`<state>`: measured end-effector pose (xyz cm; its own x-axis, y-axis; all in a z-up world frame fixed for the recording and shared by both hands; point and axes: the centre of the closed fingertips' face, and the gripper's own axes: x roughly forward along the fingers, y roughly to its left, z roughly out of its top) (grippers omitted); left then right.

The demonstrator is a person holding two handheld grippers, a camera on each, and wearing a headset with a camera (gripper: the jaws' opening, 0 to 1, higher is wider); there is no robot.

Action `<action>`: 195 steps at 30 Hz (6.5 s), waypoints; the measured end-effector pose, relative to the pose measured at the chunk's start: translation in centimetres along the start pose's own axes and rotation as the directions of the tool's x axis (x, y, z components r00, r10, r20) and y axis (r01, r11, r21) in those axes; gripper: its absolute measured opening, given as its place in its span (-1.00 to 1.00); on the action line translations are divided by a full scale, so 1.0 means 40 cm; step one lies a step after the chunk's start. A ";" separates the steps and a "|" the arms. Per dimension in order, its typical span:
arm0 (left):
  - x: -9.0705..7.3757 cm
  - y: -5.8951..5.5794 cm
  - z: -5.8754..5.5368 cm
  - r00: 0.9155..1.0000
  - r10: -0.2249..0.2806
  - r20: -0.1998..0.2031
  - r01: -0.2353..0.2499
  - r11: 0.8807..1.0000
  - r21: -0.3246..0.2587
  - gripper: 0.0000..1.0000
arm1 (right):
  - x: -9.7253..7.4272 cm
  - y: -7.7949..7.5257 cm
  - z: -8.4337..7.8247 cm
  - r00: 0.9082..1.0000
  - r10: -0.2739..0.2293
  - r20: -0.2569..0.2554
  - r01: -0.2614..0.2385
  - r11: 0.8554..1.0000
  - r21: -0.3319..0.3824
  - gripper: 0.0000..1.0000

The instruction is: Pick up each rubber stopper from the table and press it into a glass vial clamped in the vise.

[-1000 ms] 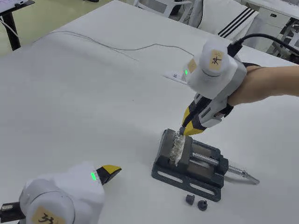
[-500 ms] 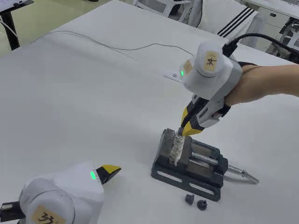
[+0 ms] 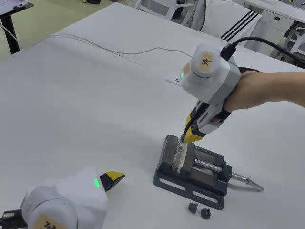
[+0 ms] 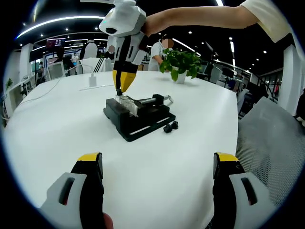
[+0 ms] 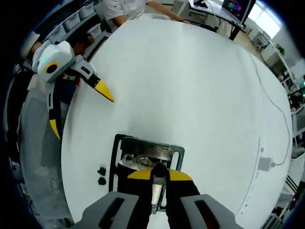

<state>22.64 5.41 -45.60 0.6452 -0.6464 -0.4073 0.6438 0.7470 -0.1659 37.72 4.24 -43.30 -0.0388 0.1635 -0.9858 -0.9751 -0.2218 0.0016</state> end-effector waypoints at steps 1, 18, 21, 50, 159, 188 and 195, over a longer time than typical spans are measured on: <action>0.000 -0.001 0.000 1.000 -0.001 0.000 0.001 1.000 0.001 0.92 | 0.000 0.000 0.000 1.000 -0.001 0.001 0.001 1.000 0.009 -0.90; 0.002 -0.003 0.000 1.000 -0.005 -0.001 0.005 1.000 0.000 0.91 | 0.000 0.001 0.004 1.000 -0.009 -0.002 0.009 0.999 -0.042 -0.86; 0.002 -0.004 -0.001 1.000 -0.005 -0.001 0.005 1.000 -0.002 0.91 | -0.001 0.000 0.003 1.000 -0.009 -0.003 0.009 0.999 -0.053 -0.85; 0.000 0.009 -0.007 1.000 0.006 0.001 -0.006 1.000 -0.013 0.90 | -0.015 0.009 0.005 0.999 0.026 0.041 -0.024 0.998 -0.063 -0.96; -0.025 -0.008 0.081 0.999 0.034 0.015 -0.035 0.998 0.050 0.88 | -0.033 0.038 -0.034 0.979 -0.104 0.175 0.095 0.994 0.057 -0.10; -0.031 0.001 0.066 1.000 0.023 -0.007 -0.022 0.997 0.074 0.88 | -0.026 0.194 -0.124 0.960 -0.111 0.256 0.075 0.986 0.148 -0.09; -0.032 -0.001 0.060 1.000 0.021 -0.010 -0.020 0.997 0.070 0.88 | -0.010 0.239 -0.124 0.943 -0.119 0.312 0.057 0.978 0.200 -0.16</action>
<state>22.79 5.85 -42.93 0.6544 -0.6291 -0.4195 0.6579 0.7472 -0.0942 29.49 -2.72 -43.72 0.0110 0.4804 -0.8770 -0.9997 -0.0154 -0.0210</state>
